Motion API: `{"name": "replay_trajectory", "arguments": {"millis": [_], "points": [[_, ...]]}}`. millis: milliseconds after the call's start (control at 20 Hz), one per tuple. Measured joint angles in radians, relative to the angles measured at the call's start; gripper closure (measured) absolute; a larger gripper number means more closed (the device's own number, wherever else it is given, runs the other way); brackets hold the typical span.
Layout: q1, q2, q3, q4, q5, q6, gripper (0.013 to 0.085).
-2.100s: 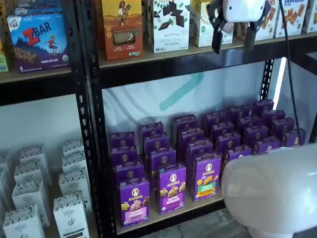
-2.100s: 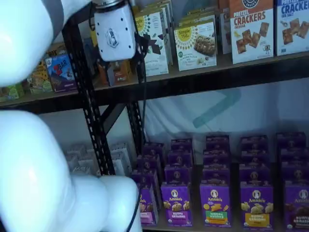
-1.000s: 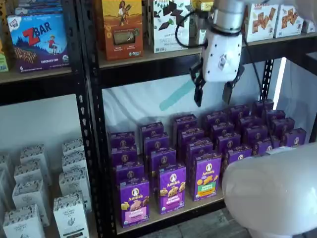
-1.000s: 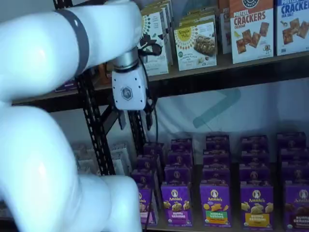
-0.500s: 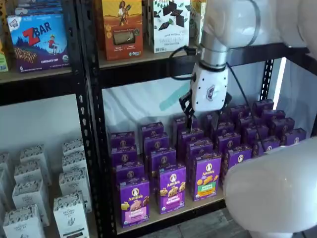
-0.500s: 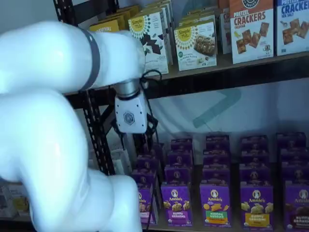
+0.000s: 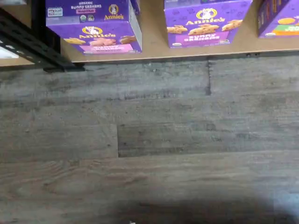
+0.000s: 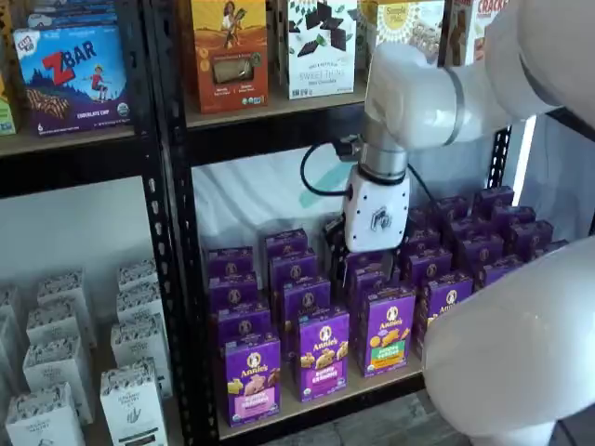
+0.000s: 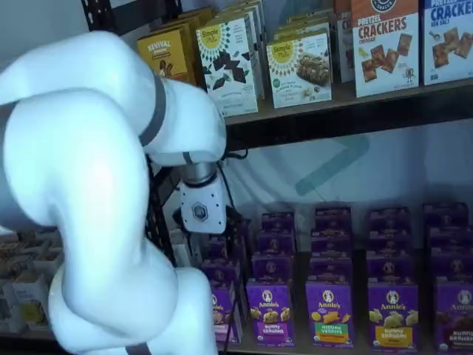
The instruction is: Pick up the purple box with a pink patch in the middle, on the bottom shelf, the first box from the left
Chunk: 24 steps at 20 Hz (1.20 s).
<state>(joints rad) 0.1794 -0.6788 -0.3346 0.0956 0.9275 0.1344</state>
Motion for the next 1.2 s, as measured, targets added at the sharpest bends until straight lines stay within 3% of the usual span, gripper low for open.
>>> {"name": "replay_trajectory", "arguments": {"millis": [250, 550, 750, 950, 1200], "points": [[0.029, 0.09, 0.025, -0.028, -0.114, 0.039, 0.013], [0.051, 0.196, 0.039, -0.009, -0.242, 0.039, 0.013], [0.064, 0.265, 0.044, -0.036, -0.342, 0.068, 0.013], [0.067, 0.351, 0.015, -0.051, -0.385, 0.082, 0.013], [0.067, 0.451, -0.02, -0.031, -0.438, 0.064, 0.013]]}}
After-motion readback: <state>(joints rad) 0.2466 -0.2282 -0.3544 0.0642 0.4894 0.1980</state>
